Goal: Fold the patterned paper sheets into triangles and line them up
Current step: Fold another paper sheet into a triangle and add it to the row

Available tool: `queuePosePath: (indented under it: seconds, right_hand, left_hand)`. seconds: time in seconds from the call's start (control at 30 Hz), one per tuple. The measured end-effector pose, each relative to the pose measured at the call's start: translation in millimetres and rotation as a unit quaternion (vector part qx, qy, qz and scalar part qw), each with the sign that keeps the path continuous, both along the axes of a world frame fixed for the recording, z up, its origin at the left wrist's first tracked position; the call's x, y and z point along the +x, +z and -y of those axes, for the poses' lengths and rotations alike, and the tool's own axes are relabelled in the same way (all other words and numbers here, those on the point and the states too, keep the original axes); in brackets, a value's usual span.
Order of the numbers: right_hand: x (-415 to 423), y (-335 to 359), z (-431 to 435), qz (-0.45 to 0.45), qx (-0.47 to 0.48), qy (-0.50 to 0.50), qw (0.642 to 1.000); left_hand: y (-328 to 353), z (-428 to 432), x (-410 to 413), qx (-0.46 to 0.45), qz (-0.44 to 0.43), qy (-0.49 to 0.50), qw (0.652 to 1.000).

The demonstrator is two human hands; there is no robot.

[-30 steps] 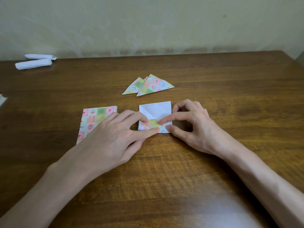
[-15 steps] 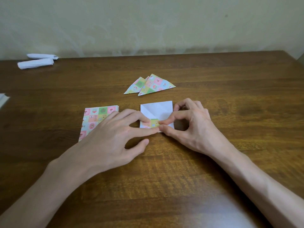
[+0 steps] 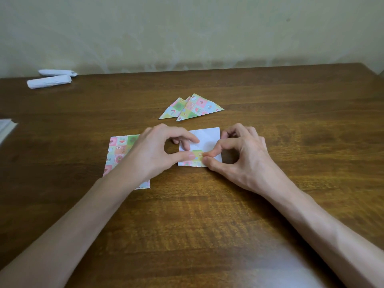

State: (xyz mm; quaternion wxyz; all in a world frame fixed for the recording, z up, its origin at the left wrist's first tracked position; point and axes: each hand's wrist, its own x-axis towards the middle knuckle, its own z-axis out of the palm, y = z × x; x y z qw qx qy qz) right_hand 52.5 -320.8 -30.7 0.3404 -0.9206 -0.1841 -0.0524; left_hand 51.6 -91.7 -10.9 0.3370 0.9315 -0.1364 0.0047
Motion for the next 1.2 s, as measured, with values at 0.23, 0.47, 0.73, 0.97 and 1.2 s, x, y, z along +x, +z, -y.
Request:
queuePosePath:
  seconds: [0.23,0.47,0.73,0.97,1.2]
  right_hand:
    - [-0.5,1.4,0.7,-0.009,-0.006,0.0,1.0]
    - [-2.1,3.0,-0.5,-0.012,-0.003,-0.005,1.0]
    - [-14.7,-2.1,-20.5,0.05,-0.059,-0.082,0.994]
    - [-19.9,-8.1,-30.9,0.093,-0.082,-0.098,0.987]
    - [-17.9,-10.1,-31.3,0.103,-0.088,-0.101,0.986]
  left_hand:
    - [1.5,-12.8,3.0,0.031,0.021,-0.085,0.996]
    - [6.3,-21.1,4.0,0.066,0.014,-0.125,0.99]
    - [7.0,-21.6,5.8,0.067,0.003,-0.122,0.99]
    - [8.2,-22.5,5.0,0.052,-0.017,-0.122,0.991]
    - [8.1,-24.2,4.4,0.032,-0.031,-0.127,0.991]
